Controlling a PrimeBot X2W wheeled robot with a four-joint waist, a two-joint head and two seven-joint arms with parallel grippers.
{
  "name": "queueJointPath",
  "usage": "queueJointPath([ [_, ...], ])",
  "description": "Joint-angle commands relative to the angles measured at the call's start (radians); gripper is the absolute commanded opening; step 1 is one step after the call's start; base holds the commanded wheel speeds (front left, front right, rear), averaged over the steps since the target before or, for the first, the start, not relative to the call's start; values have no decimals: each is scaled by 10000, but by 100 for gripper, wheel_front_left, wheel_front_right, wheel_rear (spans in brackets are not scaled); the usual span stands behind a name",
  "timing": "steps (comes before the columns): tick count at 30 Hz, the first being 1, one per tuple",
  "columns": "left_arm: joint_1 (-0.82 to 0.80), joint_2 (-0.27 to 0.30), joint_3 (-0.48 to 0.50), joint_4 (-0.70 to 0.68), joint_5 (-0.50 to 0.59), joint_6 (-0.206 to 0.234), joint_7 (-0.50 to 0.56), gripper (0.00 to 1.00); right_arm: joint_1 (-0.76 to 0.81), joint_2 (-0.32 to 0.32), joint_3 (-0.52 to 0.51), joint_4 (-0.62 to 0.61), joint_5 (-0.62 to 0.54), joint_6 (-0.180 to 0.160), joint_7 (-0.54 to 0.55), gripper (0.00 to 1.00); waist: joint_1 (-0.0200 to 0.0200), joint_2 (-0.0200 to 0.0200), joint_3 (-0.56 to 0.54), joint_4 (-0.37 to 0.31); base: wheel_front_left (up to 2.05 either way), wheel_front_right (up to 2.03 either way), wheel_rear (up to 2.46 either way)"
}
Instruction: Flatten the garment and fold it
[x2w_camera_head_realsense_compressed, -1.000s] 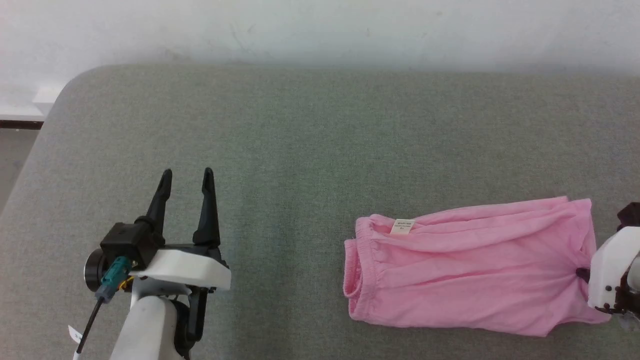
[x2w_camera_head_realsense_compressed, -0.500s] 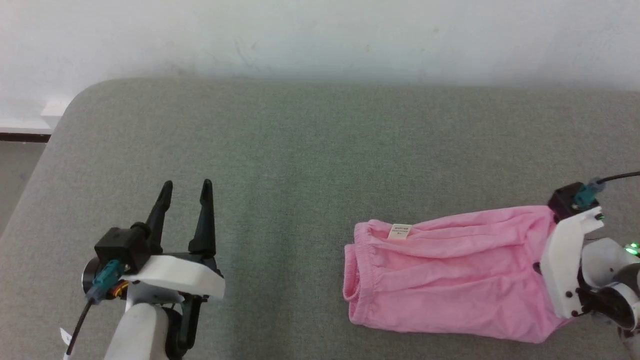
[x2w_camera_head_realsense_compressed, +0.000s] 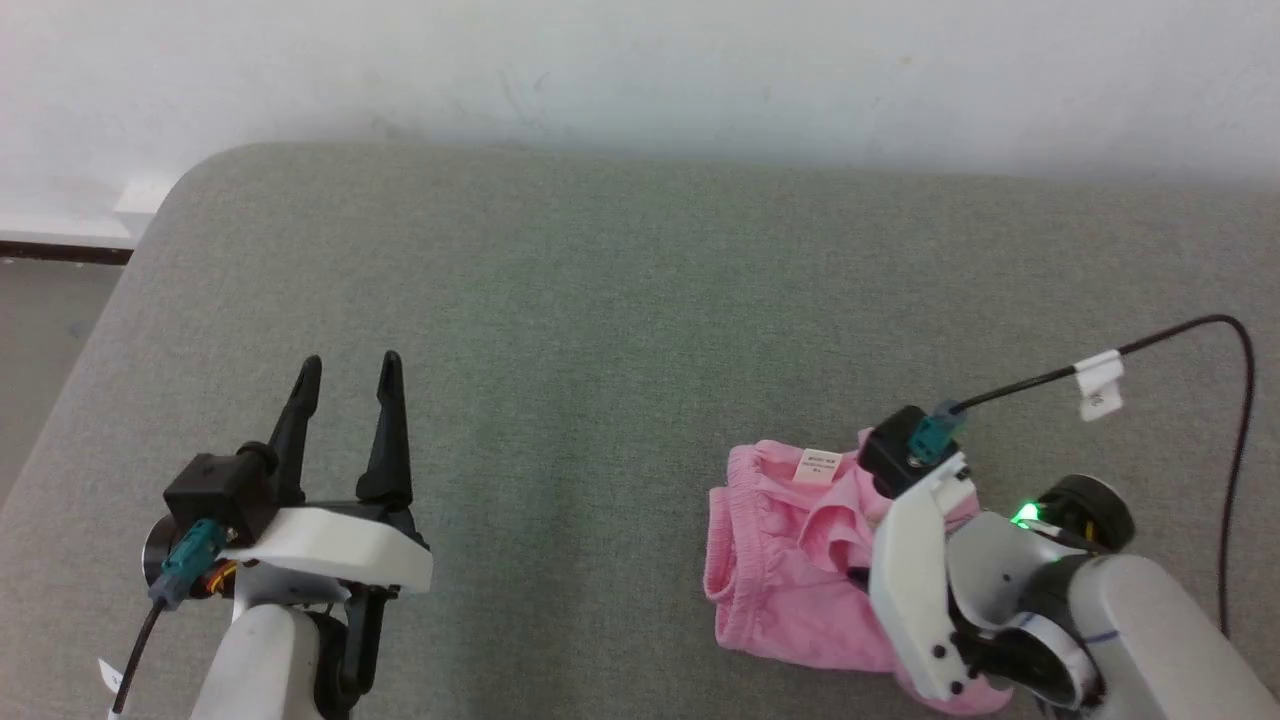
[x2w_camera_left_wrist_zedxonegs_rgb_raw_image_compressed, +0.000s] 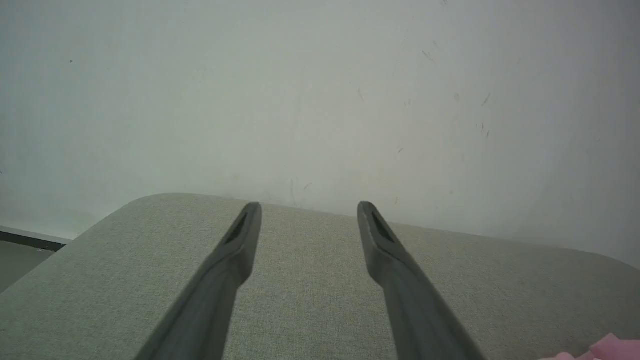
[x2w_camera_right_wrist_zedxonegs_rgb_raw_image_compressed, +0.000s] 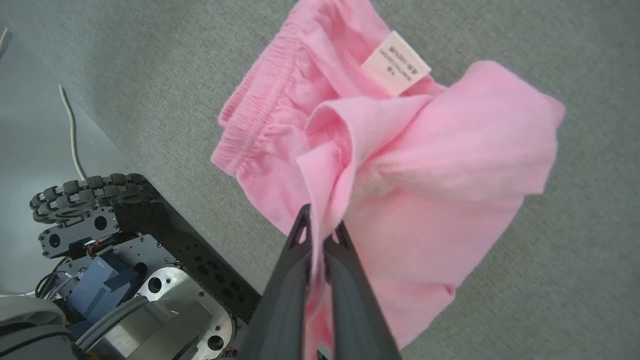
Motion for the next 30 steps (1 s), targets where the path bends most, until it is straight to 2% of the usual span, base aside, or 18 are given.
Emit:
queueJointPath([
  [1,103,39,45,-44,-58,48,-61,100,-207,166,106,152,-75,-19,-151,0,0,-1,44,79,0,0,0],
  [10,65,3,-28,-18,-130,84,-104,100,-530,1557,239,1259,-378,-19,-1471,0,0,-1,185,379,0,0,0],
  [16,72,-28,-31,16,-206,113,-149,100,-380,2017,249,2155,-690,-19,-2125,0,0,-1,251,355,0,0,0],
  [17,71,-33,-39,28,-213,114,-157,100,-384,2066,258,2295,-734,-19,-2268,42,0,-1,253,341,0,0,0],
  [18,66,-40,-48,41,-222,114,-163,100,-408,2106,284,2393,-777,-19,-2435,100,0,-1,254,325,0,0,0],
  [22,60,-7,-52,88,-251,108,-184,100,-540,2170,447,2384,-668,-19,-2785,100,0,-1,199,185,0,0,0],
  [26,79,68,-44,95,-230,139,-201,100,-695,2024,502,1555,-392,-19,-3253,100,0,-1,74,-34,0,0,0],
  [30,127,119,-26,35,-179,210,-234,100,-517,1824,-165,722,-306,-19,-3574,100,0,-1,-57,-265,0,0,0],
])
